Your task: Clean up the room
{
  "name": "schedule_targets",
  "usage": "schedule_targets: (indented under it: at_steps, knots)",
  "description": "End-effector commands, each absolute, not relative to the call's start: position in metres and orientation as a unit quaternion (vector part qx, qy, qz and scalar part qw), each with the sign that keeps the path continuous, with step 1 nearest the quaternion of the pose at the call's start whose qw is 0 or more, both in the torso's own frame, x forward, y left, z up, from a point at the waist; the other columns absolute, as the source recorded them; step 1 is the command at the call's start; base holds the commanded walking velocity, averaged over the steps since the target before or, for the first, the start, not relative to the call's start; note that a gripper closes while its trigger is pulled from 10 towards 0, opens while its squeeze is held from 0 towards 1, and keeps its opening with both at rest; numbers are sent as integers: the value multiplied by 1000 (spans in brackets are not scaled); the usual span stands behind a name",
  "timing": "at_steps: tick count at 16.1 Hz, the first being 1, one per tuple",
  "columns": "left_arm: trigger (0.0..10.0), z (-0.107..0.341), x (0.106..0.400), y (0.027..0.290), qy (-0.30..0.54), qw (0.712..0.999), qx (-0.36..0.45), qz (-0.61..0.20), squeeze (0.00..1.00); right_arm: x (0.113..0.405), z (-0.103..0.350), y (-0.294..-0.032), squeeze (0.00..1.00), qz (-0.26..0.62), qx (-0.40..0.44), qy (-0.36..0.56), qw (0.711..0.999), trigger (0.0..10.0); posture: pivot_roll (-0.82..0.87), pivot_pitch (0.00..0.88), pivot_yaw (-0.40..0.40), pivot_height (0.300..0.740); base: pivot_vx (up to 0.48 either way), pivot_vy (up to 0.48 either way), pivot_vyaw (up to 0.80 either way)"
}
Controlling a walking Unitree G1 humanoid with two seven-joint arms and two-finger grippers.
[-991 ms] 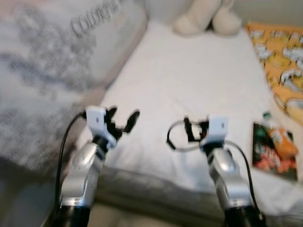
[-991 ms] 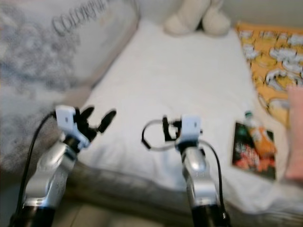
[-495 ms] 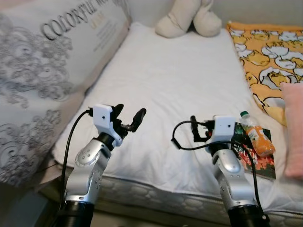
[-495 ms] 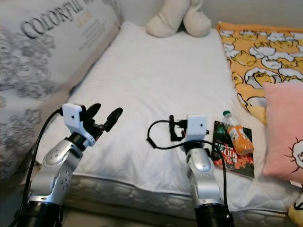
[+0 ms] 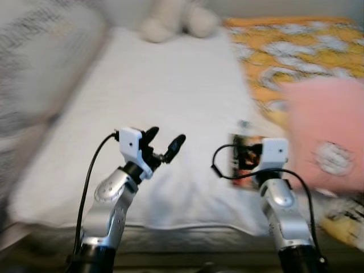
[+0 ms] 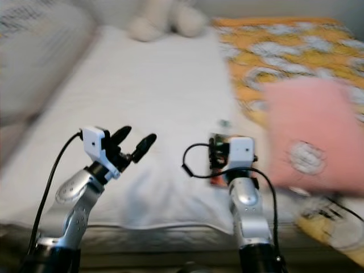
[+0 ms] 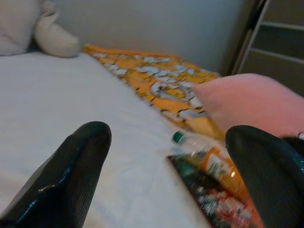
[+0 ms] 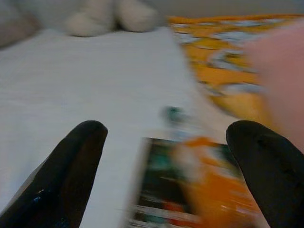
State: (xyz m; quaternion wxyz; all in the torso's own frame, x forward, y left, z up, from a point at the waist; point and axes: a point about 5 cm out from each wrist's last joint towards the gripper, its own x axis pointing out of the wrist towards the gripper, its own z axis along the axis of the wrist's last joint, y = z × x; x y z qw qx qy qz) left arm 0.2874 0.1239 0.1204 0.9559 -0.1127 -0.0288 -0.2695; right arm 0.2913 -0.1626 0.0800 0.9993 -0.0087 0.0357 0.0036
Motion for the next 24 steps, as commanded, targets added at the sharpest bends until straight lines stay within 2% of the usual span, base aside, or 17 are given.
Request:
schedule_targets:
  at_steps: [1, 3, 4, 5, 7, 11, 16, 17, 19, 20, 24]
  knots:
    - [10000, 118, 291, 135, -24, 964, -110, -239, 0, 292, 81, -158, 0, 10, -7, 30, 999, 10000, -217, 0, 68, 703, 0, 0, -475]
    - [10000, 106, 298, 153, 13, 981, -118, -154, 0, 292, 85, -163, 0, -12, 2, 13, 1000, 10000, -219, 0, 70, 703, 0, 0, -278]
    - [10000, 89, 294, 176, 49, 992, -87, -71, 0, 291, 86, -170, 0, -24, 10, 10, 1000, 10000, -223, 0, 73, 703, 0, 0, 0]
    - [10000, 81, 287, 179, 57, 994, -56, -75, 1000, 291, 84, -173, 0, -27, 4, 16, 1000, 10000, -221, 0, 73, 703, 0, 0, 0]
    - [10000, 73, 283, 176, 78, 990, -76, -85, 1000, 292, 84, -174, 0, -28, 2, 17, 999, 10000, -218, 0, 71, 703, 0, 0, 0]
    - [10000, 78, 291, 185, 69, 996, -50, -39, 1000, 300, 91, -172, 0, -15, -2, 2, 1000, 10000, -209, 0, 69, 703, 0, 0, 0]
    - [10000, 91, 297, 168, 39, 995, -33, -91, 1000, 304, 92, -172, 0, -17, -1, 0, 1000, 10000, -203, 0, 65, 703, 0, 0, 0]
    - [10000, 93, 298, 166, 34, 994, -34, -97, 0, 304, 91, -171, 0, -16, -1, 2, 1000, 10000, -203, 0, 66, 703, 0, 0, 0]
    - [10000, 92, 298, 165, 44, 993, -30, -103, 0, 304, 90, -169, 0, -13, 0, 3, 1000, 10000, -206, 0, 70, 703, 0, 0, 0]
    - [10000, 94, 297, 165, 37, 992, -56, -104, 0, 305, 91, -167, 0, -8, -2, 3, 1000, 10000, -209, 0, 74, 703, 435, 0, 0]
    - [10000, 97, 296, 164, 24, 993, -57, -95, 0, 318, 98, -163, 0, 8, 1, 7, 1000, 10000, -205, 0, 77, 703, 302, 0, 0]
